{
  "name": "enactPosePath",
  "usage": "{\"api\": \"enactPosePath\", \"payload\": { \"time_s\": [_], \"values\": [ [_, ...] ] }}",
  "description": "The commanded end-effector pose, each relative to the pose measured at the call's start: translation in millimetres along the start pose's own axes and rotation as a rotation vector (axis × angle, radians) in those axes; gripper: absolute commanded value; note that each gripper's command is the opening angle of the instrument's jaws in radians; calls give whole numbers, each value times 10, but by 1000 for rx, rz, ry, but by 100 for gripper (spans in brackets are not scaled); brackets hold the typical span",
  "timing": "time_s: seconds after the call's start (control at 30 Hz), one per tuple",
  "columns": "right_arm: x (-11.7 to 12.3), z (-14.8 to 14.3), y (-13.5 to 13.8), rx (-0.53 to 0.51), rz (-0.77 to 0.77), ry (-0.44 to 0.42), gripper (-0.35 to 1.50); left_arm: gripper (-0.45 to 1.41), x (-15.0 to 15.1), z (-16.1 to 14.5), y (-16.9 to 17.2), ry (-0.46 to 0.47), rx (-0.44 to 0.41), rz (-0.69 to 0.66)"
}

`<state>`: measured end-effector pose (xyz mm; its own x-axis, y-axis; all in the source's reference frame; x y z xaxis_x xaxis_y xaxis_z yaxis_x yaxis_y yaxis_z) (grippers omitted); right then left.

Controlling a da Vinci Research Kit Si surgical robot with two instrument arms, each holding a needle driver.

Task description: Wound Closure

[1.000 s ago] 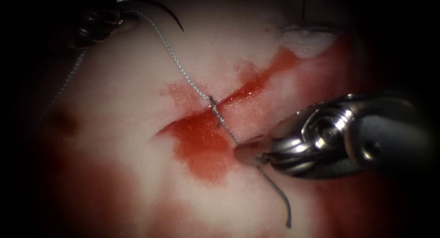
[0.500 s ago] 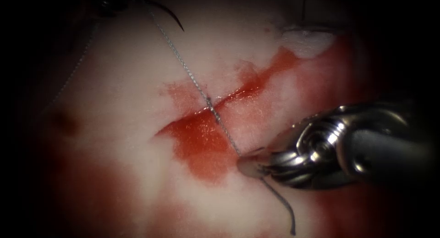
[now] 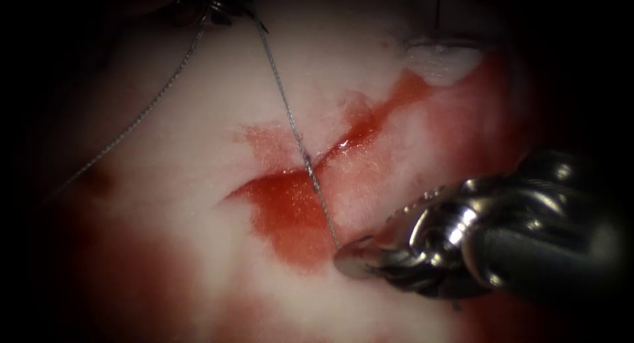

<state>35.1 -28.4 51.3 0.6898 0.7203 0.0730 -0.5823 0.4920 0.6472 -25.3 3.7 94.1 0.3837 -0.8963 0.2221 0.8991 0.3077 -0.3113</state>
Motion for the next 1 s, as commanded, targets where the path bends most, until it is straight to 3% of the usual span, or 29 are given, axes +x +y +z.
{"api": "enactPosePath", "payload": {
  "time_s": [0.03,0.33,1.0],
  "values": [
    [12,-4,-9,14,-42,-11,-35,-45,-16,0,-2,-15,-5,-1],
    [5,5,-20,67,-277,-74,-35,-45,-30,1,-15,-45,-43,-8],
    [0,12,-24,92,-470,-138,-35,-45,-38,-2,-14,-50,-68,-28]
  ]
}}
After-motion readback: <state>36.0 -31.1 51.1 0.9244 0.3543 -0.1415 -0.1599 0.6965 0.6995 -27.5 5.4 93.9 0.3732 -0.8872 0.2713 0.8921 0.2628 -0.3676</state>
